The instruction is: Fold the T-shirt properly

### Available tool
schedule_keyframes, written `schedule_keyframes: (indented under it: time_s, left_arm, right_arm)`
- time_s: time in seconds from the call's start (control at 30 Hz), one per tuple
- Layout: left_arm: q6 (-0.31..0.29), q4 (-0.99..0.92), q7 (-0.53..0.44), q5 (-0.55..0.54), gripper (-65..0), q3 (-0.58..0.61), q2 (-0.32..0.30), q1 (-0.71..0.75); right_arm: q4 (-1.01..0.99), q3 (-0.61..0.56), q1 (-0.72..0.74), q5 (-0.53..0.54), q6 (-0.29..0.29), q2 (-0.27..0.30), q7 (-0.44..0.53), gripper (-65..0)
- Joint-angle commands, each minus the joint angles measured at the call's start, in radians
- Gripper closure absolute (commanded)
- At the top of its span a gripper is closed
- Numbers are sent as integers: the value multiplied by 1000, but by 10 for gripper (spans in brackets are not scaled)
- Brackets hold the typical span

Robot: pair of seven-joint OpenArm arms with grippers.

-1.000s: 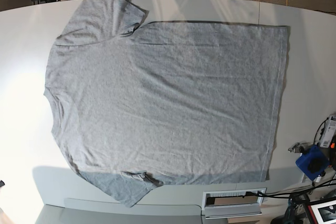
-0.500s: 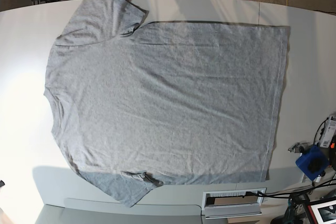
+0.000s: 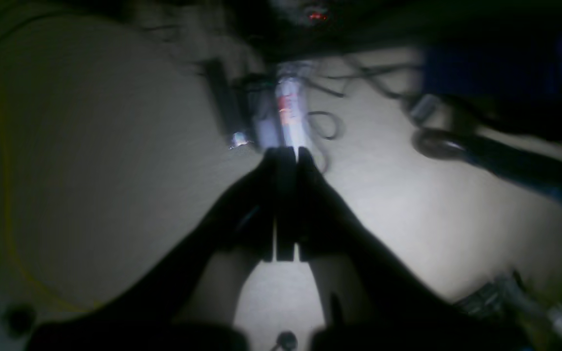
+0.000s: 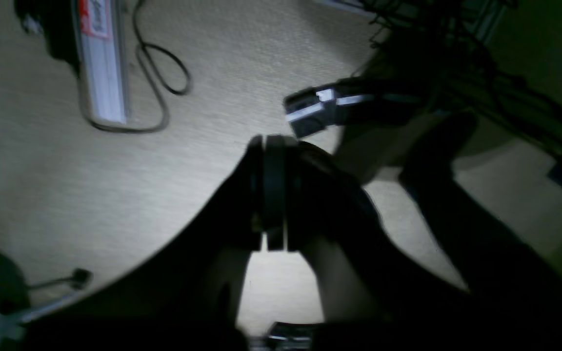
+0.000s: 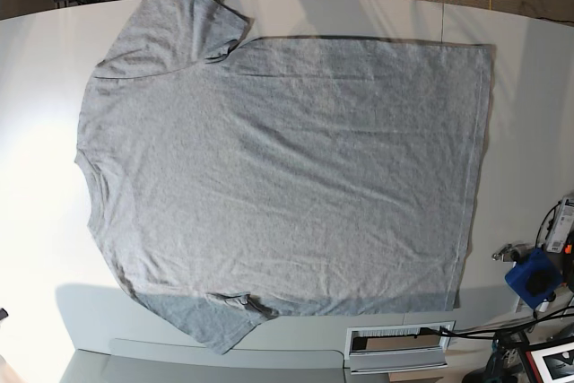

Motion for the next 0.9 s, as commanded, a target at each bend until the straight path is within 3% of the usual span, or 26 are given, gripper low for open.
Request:
schedule_keyframes:
  time_s: [0.0, 0.03, 0.07, 0.27, 0.4, 0.5, 0.6, 0.7, 0.87]
  left_arm:
    - [-66, 34, -16, -11, 0, -10, -16, 35]
    - [-129, 59, -23, -18, 0, -21, -20, 53]
    - [-155, 84, -21, -37, 0, -35, -19, 71]
    - [-155, 222, -20, -208, 0, -72, -42, 171]
    - [-155, 274, -19, -240, 0, -75, -106, 198]
    - [-155, 283, -21, -242, 0, -76, -124, 194]
    - [-155, 284, -19, -322, 0, -77, -136, 191]
    - [-155, 284, -18, -394, 0, -90, -135, 180]
    - [-155, 284, -15, -430, 0, -124, -90, 98]
  right_arm:
    - [39, 7, -37, 16, 0, 10, 6, 0]
    - [73, 10, -60, 18, 0, 10, 6, 0]
    - [108, 10, -84, 18, 2, 10, 6, 0]
    - [341, 10, -192, 18, 2, 10, 0, 0]
    - [505, 18, -239, 18, 2, 9, -10, 0]
    - [624, 45, -261, 18, 3, 8, -10, 0]
    - [727, 98, -266, 75, 7, 1, -11, 0]
    - [802, 190, -262, 242, 80, -41, 10, 0]
    - [834, 360, -183, 633, 332, -128, -18, 0]
